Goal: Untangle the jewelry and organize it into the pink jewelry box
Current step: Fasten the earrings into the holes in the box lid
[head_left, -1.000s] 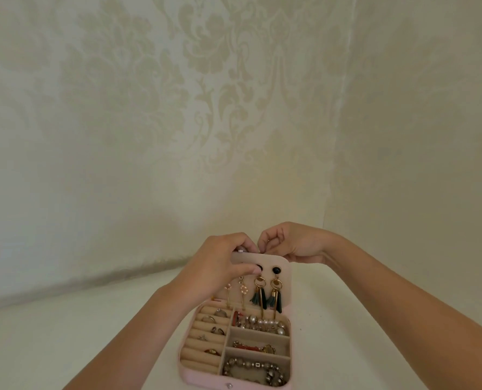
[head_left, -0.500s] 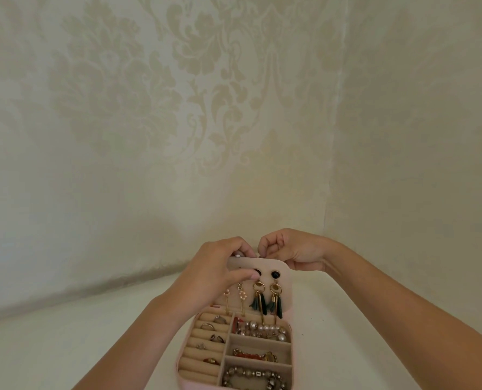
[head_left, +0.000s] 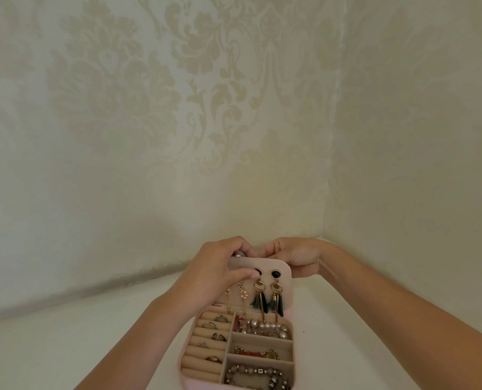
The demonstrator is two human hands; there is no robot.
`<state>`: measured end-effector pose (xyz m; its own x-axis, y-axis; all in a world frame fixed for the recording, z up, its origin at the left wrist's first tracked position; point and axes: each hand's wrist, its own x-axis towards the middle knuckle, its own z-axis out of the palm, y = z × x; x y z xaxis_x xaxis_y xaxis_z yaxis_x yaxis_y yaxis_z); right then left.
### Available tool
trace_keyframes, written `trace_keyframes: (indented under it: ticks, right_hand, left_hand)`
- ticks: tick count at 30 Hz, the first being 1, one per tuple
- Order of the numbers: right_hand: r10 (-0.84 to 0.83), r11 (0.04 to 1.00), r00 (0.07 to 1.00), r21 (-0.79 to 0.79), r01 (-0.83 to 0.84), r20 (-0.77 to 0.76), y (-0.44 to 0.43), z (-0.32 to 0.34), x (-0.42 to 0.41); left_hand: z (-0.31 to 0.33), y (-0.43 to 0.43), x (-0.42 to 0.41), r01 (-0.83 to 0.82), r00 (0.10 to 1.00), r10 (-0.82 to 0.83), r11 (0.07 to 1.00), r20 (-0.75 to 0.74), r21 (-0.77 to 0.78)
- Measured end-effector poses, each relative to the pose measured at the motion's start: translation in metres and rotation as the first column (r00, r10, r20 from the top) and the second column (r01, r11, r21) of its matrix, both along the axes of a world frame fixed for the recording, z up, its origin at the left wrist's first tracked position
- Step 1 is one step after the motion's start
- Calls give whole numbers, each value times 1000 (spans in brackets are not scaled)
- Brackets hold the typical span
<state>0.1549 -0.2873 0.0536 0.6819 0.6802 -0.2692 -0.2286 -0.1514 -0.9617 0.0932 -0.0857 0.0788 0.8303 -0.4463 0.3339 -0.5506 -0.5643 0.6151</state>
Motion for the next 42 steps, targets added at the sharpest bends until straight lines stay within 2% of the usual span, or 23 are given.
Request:
trace_keyframes:
  ticks: [8,12,17,23,30,35,38,40,42]
  right_hand:
    - [17,997,997,82,-10,-80,-3,9,-11]
    - [43,999,996,6,-43,-76,-1,19,-11]
    - [26,986,999,-166,-30,-23,7,28,-14]
    - [46,967,998,-253,-34,42,9,33,-11]
    - [-13,995,999,-99,8,-50,6,25,-16]
    - [-112,993,978,11,116,-175,2,10,-19]
    - [-247,969,966,5,248,-75,-2,11,-23]
    - [-393,919,919,52,391,37,-9,17,-32]
    - [-457,889,869,84,450,190,-15,19,-44]
  left_hand:
    - [0,0,-1,8,1000,-8,1000,-7,0]
    - [1,0,-2,15,1000,-15,1000,-2,5]
    - [1,-1,1,12,1000,-12,1000,-2,16]
    - [2,-1,2,22,1000,-22,1000,-8,16]
    - [3,-3,9,21,1000,-21,999,-5,46]
    - [1,-3,11,-5,1000,5,996,2,90]
    - [1,-5,14,-14,1000,14,995,7,95]
    - [1,-5,17,-23,1000,22,995,5,96]
    - [1,-5,20,-27,1000,27,995,1,99]
